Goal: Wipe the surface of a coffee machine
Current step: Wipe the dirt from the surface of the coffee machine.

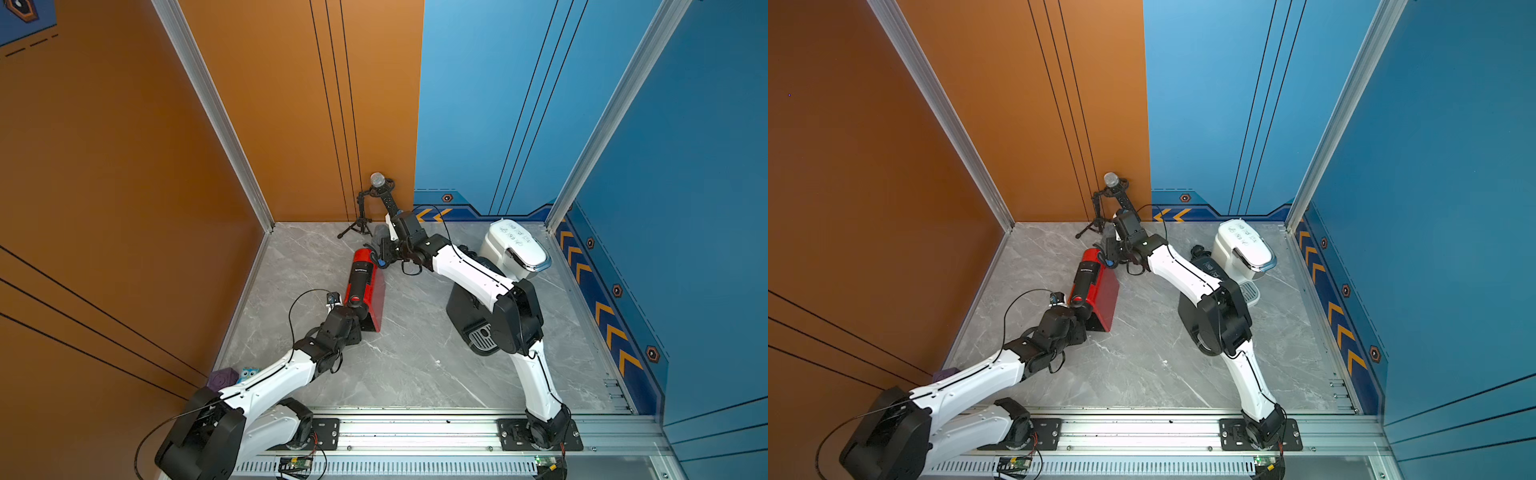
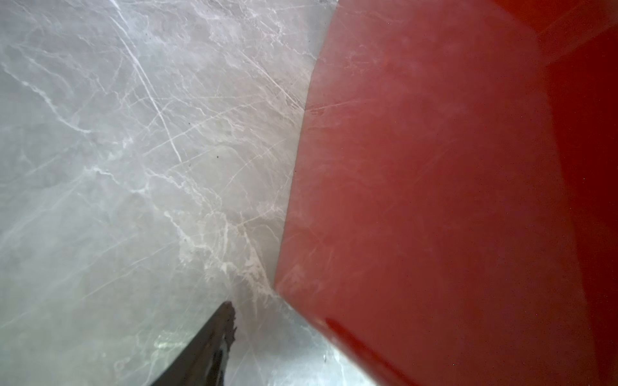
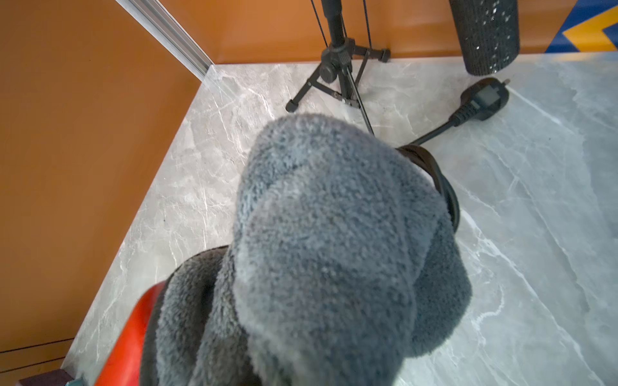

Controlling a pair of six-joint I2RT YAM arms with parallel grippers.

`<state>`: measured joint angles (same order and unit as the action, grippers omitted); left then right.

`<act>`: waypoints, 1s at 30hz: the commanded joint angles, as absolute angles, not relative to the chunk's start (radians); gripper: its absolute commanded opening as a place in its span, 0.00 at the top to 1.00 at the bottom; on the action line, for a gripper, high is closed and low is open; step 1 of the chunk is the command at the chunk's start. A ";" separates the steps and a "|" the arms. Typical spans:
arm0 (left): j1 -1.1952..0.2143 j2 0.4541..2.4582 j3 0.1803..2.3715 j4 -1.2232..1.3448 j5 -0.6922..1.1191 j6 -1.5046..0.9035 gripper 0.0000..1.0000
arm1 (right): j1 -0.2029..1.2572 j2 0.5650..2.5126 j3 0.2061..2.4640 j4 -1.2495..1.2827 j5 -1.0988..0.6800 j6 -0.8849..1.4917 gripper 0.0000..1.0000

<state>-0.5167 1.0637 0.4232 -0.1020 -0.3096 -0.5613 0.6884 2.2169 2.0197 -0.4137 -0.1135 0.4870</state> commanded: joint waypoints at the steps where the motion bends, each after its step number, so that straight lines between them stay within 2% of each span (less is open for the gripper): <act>1: -0.526 0.948 0.464 -0.175 -0.281 -0.551 0.33 | 0.694 2.153 1.946 -0.430 -0.144 0.478 0.87; 9: -0.535 0.802 0.451 -0.294 -0.244 -0.588 0.38 | 0.660 2.107 1.894 -0.412 -0.165 0.480 0.86; 14: -0.496 0.888 0.452 -0.305 -0.284 -0.579 0.41 | 0.668 2.125 1.892 -0.405 -0.193 0.486 0.86; 22: -0.244 1.160 0.555 -0.284 -0.258 -0.586 0.40 | 0.681 2.082 1.847 -0.401 -0.195 0.469 0.86; 30: 0.002 1.383 0.670 -0.018 -0.106 -0.542 0.40 | 0.669 2.021 1.770 -0.391 -0.186 0.461 0.86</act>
<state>-0.0521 1.3190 0.6224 -0.1741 -0.1913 -0.5610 0.6762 2.0865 1.8046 -0.4145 -0.1818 0.4824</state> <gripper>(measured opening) 0.600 0.163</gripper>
